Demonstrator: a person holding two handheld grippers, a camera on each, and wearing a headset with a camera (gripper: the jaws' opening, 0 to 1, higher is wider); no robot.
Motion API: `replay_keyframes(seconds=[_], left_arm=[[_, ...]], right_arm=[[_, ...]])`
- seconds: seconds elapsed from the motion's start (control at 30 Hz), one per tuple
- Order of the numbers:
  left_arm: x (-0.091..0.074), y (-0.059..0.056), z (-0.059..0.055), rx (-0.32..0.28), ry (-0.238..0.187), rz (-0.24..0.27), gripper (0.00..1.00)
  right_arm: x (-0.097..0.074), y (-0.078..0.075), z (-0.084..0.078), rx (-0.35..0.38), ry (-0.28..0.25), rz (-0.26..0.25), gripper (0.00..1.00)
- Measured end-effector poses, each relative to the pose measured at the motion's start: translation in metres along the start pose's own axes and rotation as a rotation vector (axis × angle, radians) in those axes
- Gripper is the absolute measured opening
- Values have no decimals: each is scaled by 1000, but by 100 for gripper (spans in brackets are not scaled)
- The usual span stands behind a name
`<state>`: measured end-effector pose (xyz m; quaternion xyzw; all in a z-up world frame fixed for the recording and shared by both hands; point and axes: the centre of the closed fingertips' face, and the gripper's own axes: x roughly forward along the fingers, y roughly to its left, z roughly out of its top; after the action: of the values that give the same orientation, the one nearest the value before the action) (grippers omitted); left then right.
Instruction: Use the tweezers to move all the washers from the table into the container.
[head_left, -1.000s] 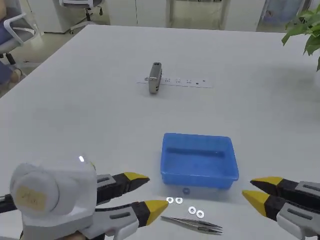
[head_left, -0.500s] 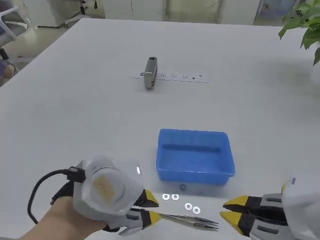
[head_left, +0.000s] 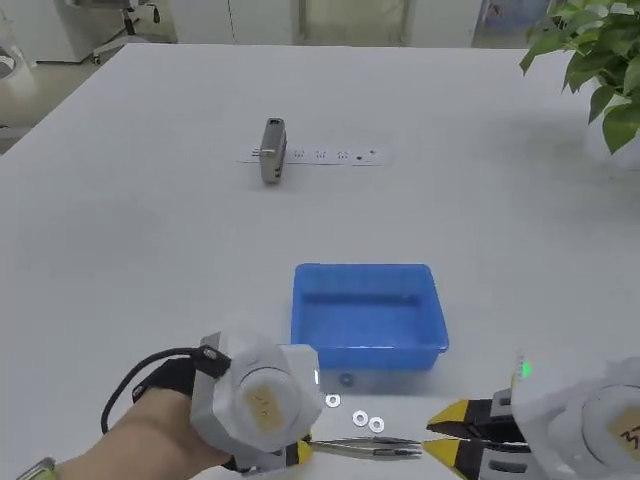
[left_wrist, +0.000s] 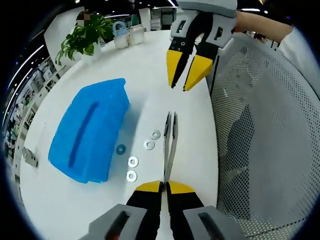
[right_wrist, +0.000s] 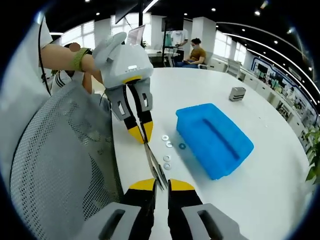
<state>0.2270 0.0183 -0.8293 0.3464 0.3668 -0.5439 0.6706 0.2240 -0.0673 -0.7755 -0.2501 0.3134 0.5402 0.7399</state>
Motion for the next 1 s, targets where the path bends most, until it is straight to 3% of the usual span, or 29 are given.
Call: replay_keyframes(seconds=[0.23, 0.33, 0.4, 0.57, 0.73, 1.0], left_arm=[[-2, -2, 0, -13, -12, -29, 0], [-7, -7, 10, -74, -97, -62, 0], [-12, -6, 10, -85, -112, -56, 0], [-38, -7, 32, -145, -243, -43, 0], [-54, -10, 49, -116, -282, -11, 0], [-63, -19, 72, -60, -312, -4, 0]], right_arm=[[0, -1, -3, 5, 9, -8, 5], [1, -1, -5, -1, 14, -8, 6], [1, 0, -5, -5, 13, -7, 7], [3, 2, -1, -25, 3, 12, 9], [12, 6, 2, -69, 8, 50, 10], [25, 15, 12, -141, -8, 137, 12]])
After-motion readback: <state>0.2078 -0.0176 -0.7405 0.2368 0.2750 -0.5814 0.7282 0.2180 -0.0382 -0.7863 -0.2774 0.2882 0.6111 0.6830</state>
